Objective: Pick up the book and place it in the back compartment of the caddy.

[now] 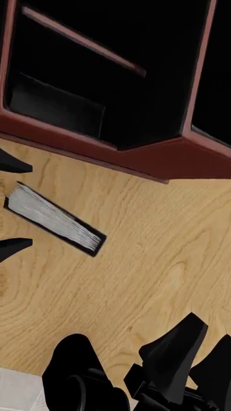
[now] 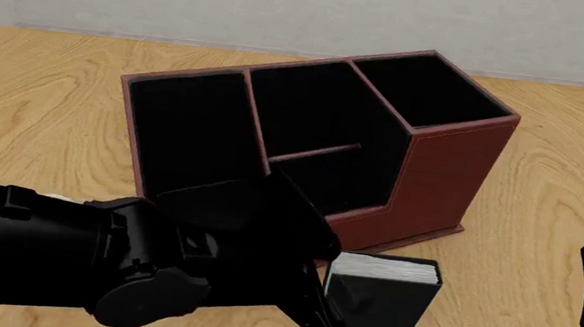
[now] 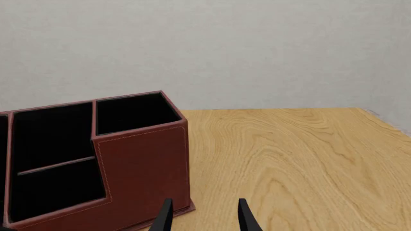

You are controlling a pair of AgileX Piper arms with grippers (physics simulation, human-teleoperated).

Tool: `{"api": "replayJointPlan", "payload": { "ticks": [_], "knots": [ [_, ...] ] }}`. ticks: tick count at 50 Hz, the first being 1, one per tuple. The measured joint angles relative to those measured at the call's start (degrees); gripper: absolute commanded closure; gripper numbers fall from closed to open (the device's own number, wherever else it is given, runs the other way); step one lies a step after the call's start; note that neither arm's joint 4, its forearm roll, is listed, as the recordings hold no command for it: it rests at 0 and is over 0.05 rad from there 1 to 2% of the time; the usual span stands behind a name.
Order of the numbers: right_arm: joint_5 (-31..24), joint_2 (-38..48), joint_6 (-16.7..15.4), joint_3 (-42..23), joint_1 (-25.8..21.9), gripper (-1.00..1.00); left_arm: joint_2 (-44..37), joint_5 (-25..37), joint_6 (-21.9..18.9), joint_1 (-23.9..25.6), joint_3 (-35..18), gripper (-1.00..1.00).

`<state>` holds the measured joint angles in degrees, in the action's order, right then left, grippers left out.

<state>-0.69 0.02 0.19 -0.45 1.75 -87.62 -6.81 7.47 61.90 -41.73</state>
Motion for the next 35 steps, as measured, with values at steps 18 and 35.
{"api": "replayJointPlan", "payload": {
  "ticks": [18,35],
  "knots": [
    [0.02,0.00,0.00,0.02,0.00,-1.00,-2.14,0.62,0.09,0.03,-0.78,-1.00],
    [0.03,0.00,-0.01,0.03,-0.01,-1.00,-4.31,0.96,0.20,0.37,-1.50,-1.00]
  ]
}}
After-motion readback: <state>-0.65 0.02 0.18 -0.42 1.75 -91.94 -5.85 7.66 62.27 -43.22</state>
